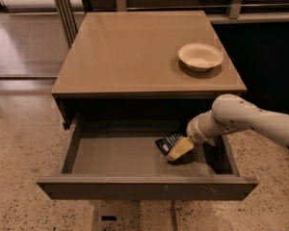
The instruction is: Pick rxbar blueberry from top drawer and place on counter
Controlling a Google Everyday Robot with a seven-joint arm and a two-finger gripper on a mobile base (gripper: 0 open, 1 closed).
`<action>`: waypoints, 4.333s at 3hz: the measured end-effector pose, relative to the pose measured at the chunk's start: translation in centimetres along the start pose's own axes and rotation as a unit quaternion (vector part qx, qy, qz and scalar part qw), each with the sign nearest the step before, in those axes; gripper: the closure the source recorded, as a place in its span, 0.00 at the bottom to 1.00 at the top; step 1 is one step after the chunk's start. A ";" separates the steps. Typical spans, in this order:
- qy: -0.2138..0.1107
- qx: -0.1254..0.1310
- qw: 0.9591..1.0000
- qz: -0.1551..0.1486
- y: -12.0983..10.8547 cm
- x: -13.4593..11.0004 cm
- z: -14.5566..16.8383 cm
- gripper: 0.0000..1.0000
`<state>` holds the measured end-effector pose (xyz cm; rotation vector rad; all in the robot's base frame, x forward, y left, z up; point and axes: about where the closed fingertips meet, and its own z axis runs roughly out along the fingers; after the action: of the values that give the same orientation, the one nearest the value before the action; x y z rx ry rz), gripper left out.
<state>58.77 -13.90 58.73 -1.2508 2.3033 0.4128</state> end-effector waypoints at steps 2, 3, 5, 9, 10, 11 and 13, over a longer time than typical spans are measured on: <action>0.015 -0.018 1.000 0.010 -0.1 0.7 1.3 0.01; 0.015 -0.018 1.000 0.010 -0.1 0.7 1.3 0.20; 0.015 -0.018 1.000 0.010 -0.1 0.7 1.3 0.66; 0.015 -0.018 1.000 0.010 -0.1 0.3 0.6 1.00; 0.015 -0.018 1.000 0.010 0.0 -0.2 -0.1 1.00; 0.006 -0.021 1.000 -0.004 0.6 -1.9 -2.4 1.00; 0.007 -0.028 0.999 -0.014 1.4 -2.3 -2.8 1.00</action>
Offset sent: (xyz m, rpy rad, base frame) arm 0.0024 -0.0019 -0.0201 -0.0063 0.0820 -0.0003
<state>57.93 -12.86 62.38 -1.3150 2.2971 0.4625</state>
